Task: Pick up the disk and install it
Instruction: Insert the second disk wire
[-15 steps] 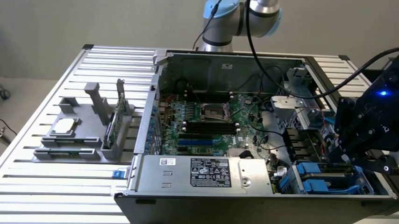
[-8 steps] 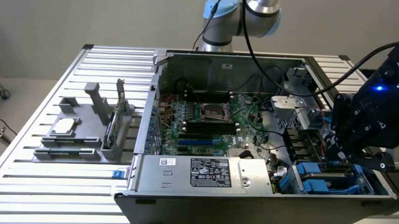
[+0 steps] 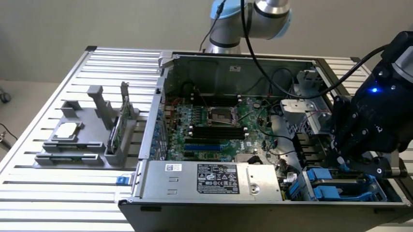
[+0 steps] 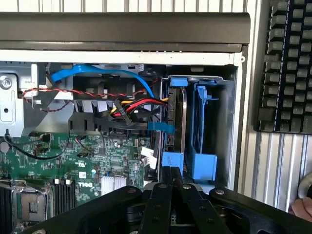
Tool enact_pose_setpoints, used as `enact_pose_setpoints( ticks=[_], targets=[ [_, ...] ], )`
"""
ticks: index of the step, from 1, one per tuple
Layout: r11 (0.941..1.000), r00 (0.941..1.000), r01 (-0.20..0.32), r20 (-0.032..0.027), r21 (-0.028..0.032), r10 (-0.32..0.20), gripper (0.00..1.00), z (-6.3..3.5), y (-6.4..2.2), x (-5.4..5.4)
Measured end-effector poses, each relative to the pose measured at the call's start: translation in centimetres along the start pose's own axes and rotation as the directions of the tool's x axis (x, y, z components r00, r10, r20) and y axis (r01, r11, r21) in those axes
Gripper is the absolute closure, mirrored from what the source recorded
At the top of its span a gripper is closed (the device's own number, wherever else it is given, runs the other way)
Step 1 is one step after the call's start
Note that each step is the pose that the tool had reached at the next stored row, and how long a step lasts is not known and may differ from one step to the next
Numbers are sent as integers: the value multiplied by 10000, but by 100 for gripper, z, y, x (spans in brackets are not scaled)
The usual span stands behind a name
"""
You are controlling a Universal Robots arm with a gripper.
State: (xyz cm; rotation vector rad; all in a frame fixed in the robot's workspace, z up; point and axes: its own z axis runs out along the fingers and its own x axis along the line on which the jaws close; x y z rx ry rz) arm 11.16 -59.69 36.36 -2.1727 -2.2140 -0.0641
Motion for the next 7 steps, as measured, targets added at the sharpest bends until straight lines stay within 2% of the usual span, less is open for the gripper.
enact_pose_setpoints(
  ticks=[7],
  targets=[
    [10000,10000,0,-1,0,0,89,0,0,1]
  ],
)
